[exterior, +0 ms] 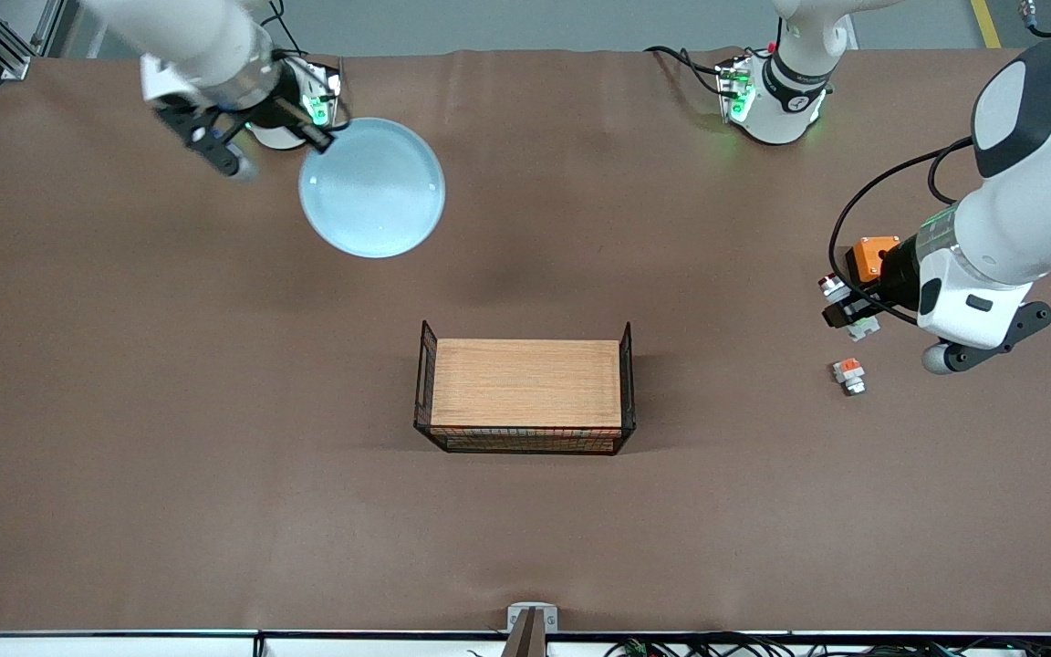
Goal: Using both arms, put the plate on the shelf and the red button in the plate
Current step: 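Lift the blue plate with the right gripper and carry it toward the basket, then lower the blue plate onto the wooden basket base with the right gripper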
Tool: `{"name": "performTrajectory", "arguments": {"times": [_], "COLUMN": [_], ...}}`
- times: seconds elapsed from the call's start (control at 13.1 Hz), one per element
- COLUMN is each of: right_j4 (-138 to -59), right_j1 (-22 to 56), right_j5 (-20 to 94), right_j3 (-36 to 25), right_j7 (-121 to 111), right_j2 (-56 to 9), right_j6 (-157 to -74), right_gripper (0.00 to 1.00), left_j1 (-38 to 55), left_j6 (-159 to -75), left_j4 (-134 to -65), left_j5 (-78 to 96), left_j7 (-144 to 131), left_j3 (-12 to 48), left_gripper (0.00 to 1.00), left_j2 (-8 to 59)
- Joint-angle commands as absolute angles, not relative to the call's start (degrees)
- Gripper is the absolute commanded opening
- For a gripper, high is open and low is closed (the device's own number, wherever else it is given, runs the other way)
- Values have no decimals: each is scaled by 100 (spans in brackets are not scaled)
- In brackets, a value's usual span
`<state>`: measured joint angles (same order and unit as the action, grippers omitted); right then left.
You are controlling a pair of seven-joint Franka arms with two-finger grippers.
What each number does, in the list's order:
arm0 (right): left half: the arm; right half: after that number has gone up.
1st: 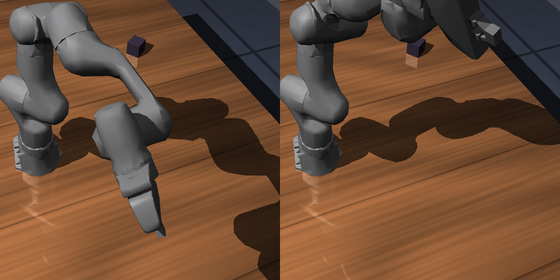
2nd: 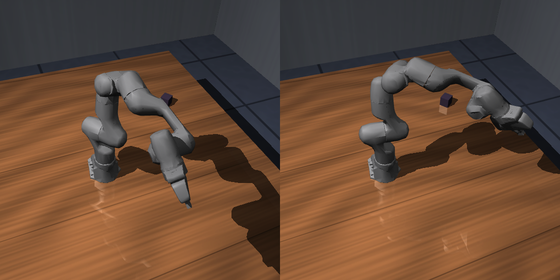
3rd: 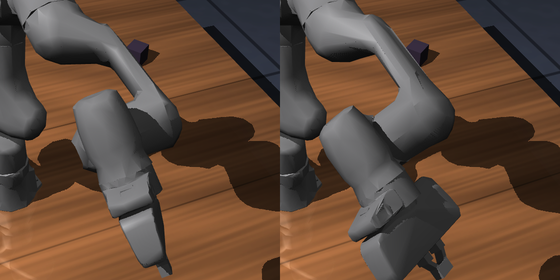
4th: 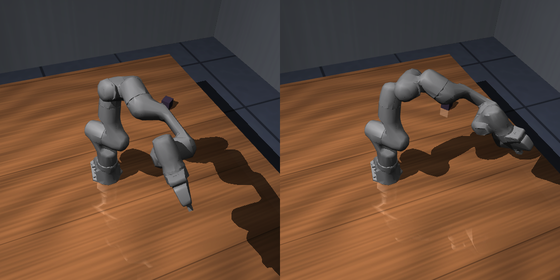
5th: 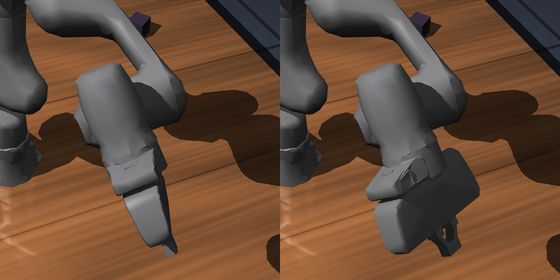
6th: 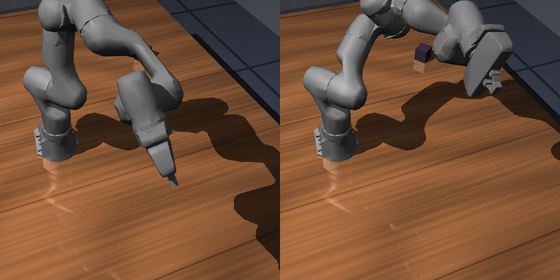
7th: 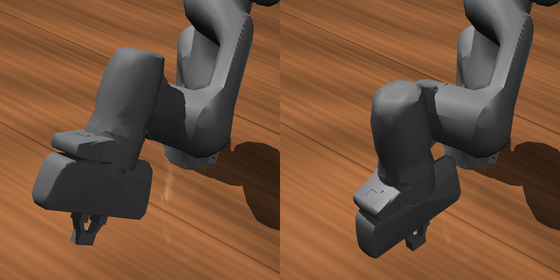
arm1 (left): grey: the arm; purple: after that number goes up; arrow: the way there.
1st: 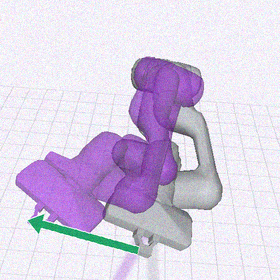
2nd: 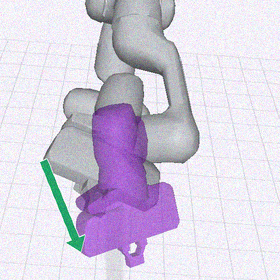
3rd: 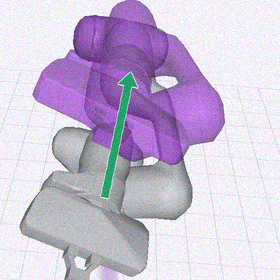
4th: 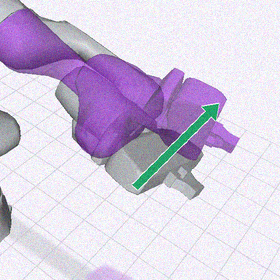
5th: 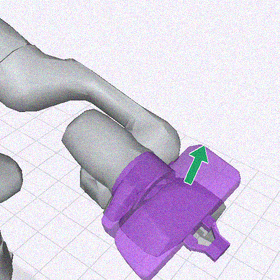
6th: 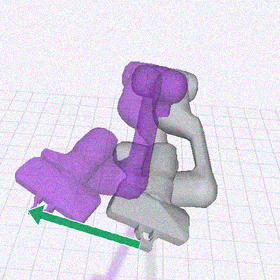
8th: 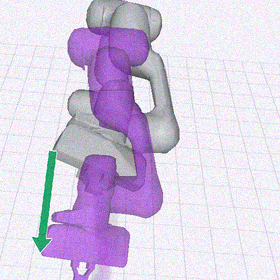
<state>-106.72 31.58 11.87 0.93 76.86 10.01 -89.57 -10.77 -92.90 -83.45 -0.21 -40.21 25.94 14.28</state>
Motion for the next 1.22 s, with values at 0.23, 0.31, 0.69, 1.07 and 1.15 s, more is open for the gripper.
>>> {"name": "performTrajectory", "arguments": {"times": [0.23,0.31,0.69,1.07,1.15], "right_j4": [-9908,-9609,-8553,-8323,-8245], "right_j1": [4376,4473,4570,4650,4632], "right_j5": [1353,1354,1626,1118,1099], "right_j3": [-9,-9,-18,-26,-26], "right_j7": [10735,11358,13359,13404,13316], "right_j2": [-41,-331,-1554,-2073,-2196], "right_j6": [-10212,-10361,-10907,-11030,-11100], "right_gripper": [0,0,0,0,0], "left_j1": [-1116,-1116,-1081,-1063,-1063], "left_j6": [-9193,-9193,-9255,-9386,-9395], "left_j4": [-8332,-8332,-8341,-8341,-8341], "left_j5": [79,79,79,88,88], "left_j7": [-3920,-3920,-3920,-3929,-3937], "left_j3": [2610,2602,2602,2602,2602], "left_gripper": [0,0,0,0,0], "left_j2": [1318,1327,1389,1406,1424]}}
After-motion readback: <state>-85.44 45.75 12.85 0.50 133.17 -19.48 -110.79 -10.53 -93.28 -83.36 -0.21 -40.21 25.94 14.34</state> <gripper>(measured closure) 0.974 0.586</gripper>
